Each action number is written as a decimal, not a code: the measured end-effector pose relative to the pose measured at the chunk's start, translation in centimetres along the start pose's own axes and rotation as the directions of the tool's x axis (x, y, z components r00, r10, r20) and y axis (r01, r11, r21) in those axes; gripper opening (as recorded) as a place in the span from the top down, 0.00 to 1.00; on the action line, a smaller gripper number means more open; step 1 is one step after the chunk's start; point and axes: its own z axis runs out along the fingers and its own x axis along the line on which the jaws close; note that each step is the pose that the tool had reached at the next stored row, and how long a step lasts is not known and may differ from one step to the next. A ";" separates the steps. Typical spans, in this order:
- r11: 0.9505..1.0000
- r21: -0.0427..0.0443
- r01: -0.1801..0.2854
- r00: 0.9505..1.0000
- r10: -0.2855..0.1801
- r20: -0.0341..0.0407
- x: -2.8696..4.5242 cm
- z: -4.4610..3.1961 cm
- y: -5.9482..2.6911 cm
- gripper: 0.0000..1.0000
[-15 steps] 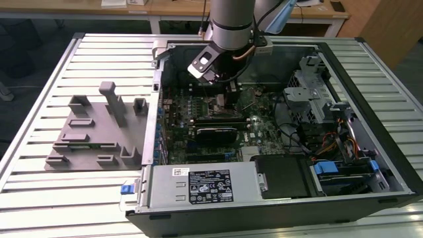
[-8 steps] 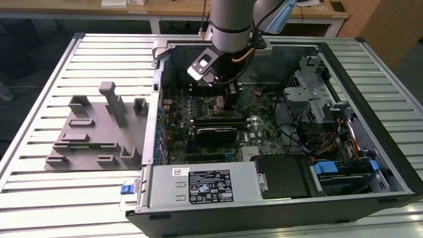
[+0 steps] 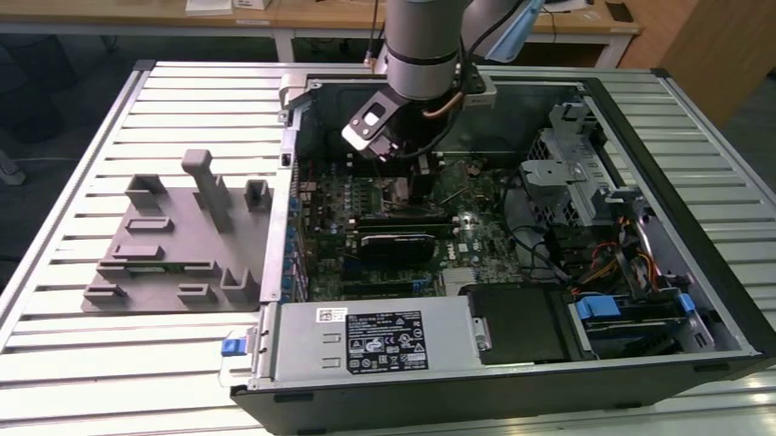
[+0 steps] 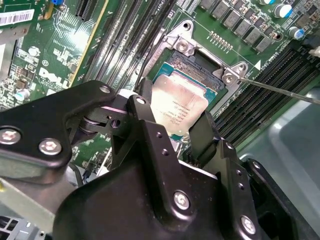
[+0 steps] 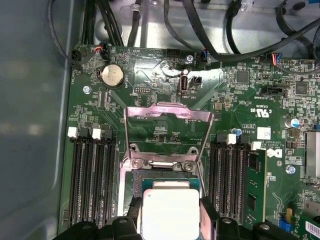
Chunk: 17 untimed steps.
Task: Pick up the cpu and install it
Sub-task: 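Place the cpu into insertion slot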
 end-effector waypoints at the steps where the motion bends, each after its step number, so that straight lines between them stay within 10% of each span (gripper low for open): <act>1: 1.000 0.000 -0.001 1.000 0.001 0.000 0.00 0.06 -0.02 0.46; 17: 1.000 0.001 -0.024 1.000 0.024 0.001 0.27 0.83 -0.37 0.46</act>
